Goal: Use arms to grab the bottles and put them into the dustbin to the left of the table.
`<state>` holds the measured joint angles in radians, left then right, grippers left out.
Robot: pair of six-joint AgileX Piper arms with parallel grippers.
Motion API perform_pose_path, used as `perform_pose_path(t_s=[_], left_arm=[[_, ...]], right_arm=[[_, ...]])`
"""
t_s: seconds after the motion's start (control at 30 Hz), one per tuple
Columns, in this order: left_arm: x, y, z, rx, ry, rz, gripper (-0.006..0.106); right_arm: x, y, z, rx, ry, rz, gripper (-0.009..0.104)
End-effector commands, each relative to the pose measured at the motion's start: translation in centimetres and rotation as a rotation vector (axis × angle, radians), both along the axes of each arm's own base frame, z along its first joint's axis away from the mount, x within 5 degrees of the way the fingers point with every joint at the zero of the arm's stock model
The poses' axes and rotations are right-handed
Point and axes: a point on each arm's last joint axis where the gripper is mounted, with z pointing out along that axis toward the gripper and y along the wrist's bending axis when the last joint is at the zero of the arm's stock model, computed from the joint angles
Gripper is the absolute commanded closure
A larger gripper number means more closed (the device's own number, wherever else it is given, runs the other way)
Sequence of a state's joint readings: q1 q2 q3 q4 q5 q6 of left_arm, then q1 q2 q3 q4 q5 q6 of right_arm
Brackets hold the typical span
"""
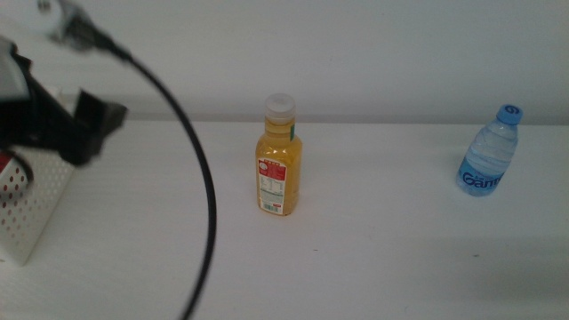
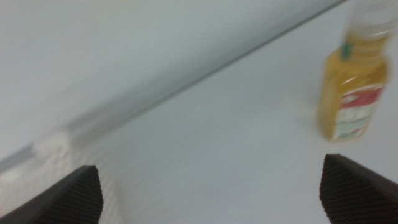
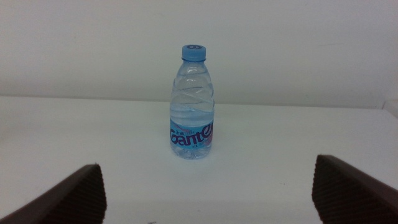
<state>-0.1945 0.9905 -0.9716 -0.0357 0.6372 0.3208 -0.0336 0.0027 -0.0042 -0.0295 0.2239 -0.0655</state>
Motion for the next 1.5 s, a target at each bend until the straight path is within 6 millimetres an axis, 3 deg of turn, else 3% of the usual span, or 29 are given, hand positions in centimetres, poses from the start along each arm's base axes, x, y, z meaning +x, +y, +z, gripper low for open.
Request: perform_pose_path(t_s=[0.0,0.23,0.43,0.63,1.07,1.47], left_arm=[[-1.6,-0.9,-1.0,-0.048,-0.112,-0.050,0.007],[-5.8,-2.3,-5.0,-0.233,-0.210,-0.138,0.007],[-6.9,-2.9,-9.9,-0.376,-0.211,-0.150,0.007],[-7.5,-3.2,-12.0,-0.454,-0.232,-0.166,0.007],[-4.7,-5.9,-14.8,-0.457,-0.164,-0.175,0.007],[-2.3,-8.3,-18.8,-0.471,-0.125,-0.151,0.007]], right_arm=[[-0.1,0.0,-1.2,-0.006,0.000,-0.007,0.007],[-0.1,0.0,-1.2,-0.006,0.000,-0.007,0.007],[-0.1,0.0,-1.2,-0.006,0.000,-0.007,0.007],[-0.1,0.0,-1.2,-0.006,0.000,-0.007,0.007],[-0.1,0.0,-1.2,-0.006,0.000,-0.007,0.007],[-0.1,0.0,-1.2,-0.006,0.000,-0.007,0.007]])
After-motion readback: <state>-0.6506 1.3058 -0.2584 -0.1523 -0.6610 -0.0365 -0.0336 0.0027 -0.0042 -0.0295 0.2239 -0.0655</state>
